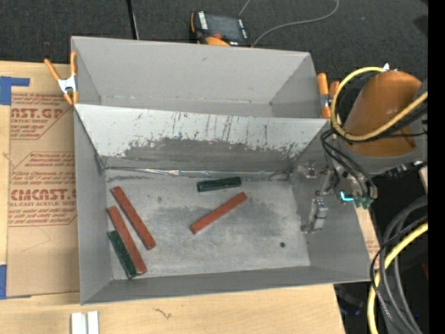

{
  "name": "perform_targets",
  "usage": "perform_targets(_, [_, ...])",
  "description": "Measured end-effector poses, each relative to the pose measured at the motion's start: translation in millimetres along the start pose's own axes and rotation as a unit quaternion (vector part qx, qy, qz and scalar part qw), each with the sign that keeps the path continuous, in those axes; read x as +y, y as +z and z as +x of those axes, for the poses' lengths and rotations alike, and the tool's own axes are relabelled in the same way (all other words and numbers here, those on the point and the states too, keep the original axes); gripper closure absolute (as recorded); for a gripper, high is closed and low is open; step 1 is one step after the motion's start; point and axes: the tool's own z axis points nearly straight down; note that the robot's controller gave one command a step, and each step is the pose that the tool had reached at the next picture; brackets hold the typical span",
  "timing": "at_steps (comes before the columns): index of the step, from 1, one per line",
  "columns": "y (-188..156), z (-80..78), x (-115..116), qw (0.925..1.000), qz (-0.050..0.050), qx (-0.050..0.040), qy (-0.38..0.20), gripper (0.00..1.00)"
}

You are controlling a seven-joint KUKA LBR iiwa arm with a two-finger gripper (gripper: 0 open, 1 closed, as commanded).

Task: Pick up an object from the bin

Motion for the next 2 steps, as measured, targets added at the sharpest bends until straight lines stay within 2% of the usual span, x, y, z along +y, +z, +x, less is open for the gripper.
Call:
perform_targets(1, [91.0, -47.0, 95.6, 0.9996, -0.002, -0.0017, -0.029, 0.00])
perform_targets(2, [100.2, -53.3, 149.2, 0.9982, -0.001, -0.0054, -0.060, 0.00])
